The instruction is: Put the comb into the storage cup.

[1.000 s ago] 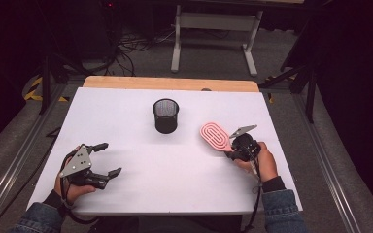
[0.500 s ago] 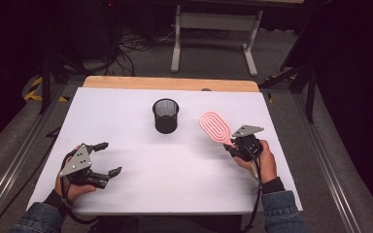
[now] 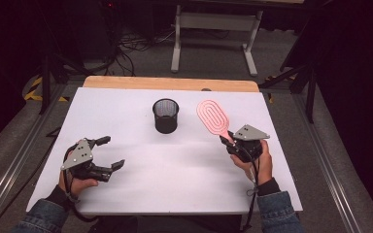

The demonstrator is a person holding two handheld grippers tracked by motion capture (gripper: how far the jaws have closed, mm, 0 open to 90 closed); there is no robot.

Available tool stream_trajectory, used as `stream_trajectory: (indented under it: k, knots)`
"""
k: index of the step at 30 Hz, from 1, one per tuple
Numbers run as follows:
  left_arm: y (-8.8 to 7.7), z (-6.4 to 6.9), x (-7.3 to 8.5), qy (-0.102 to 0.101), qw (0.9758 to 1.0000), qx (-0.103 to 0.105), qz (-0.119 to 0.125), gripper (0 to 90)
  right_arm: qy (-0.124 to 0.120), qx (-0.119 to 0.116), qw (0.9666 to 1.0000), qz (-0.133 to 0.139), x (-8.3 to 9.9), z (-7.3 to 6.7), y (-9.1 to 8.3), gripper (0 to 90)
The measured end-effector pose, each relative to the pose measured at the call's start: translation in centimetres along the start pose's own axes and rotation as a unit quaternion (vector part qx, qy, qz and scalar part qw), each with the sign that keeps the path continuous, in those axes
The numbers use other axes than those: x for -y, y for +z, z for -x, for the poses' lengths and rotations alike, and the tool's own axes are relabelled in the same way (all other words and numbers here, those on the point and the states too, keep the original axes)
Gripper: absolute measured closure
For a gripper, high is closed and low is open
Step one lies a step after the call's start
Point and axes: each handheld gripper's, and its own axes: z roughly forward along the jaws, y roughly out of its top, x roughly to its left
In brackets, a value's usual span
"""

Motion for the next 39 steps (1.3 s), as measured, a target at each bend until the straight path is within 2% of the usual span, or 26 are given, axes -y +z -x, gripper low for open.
stream_trajectory:
  k: [3,7,14,18,23,26,34,39]
  knots:
    - [1.2,0.2,-0.8,0.002,0.9999,0.011,-0.004,8.8,-0.003,0.002,0.9998,0.021,-0.4,-0.7,-0.1,70.3]
    - [1.9,0.2,-1.2,0.006,0.9997,0.021,-0.007,8.9,-0.006,0.001,0.9996,0.028,-0.5,-1.2,0.0,70.3]
    - [3.3,0.6,-2.1,-0.001,0.9991,0.042,-0.003,9.5,-0.014,-0.002,0.9989,0.045,-0.8,-2.2,0.4,70.3]
    - [4.0,0.8,-2.5,-0.006,0.9989,0.046,-0.003,10.8,-0.023,-0.004,0.9981,0.057,-0.9,-3.1,0.6,70.3]
    - [4.6,1.2,-2.9,-0.002,0.9989,0.046,-0.008,12.4,-0.03,-0.008,0.9975,0.063,-1.0,-3.9,0.9,70.3]
    - [5.3,1.5,-3.3,-0.006,0.9987,0.05,-0.008,12.8,-0.033,-0.009,0.9968,0.072,-1.1,-4.4,1.0,70.3]
    - [6.7,2.5,-4.4,-0.015,0.9972,0.074,0.003,12.3,-0.046,-0.019,0.9955,0.081,-1.3,-6.0,1.4,70.3]
    - [7.6,3.1,-5.1,-0.019,0.9965,0.081,0.006,11.0,-0.057,-0.028,0.9946,0.082,-1.4,-6.9,1.7,70.3]
